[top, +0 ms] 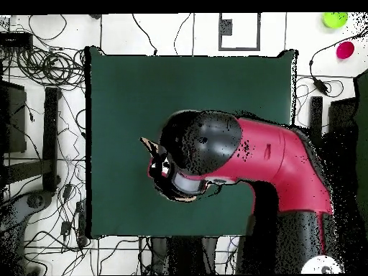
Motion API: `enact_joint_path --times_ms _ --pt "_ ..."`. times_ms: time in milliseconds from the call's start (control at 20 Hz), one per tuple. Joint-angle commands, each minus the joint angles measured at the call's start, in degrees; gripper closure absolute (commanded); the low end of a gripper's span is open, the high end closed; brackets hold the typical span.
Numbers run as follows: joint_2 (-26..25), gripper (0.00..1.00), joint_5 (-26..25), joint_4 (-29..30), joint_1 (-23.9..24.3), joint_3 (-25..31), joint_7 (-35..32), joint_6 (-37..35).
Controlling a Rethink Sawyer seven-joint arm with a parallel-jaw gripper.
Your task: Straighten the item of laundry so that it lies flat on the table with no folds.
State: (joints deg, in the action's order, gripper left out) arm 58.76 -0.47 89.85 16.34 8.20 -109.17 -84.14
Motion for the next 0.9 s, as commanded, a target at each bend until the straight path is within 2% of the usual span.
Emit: enact_joint_path --times_ms 50,400,700,900 --pt "-5.0 1.00 1.3 -6.1 -2.2 4.9 -7.7 -9.8" --pt "-7.1 1.00 1.2 -10.7 -2.1 4.8 -7.4 -14.1" --pt "-8.7 1.00 1.7 -10.8 -2.3 4.1 -6.7 -11.4" --pt "-10.7 1.00 1.2 -15.0 -2.0 4.5 -7.1 -15.3"
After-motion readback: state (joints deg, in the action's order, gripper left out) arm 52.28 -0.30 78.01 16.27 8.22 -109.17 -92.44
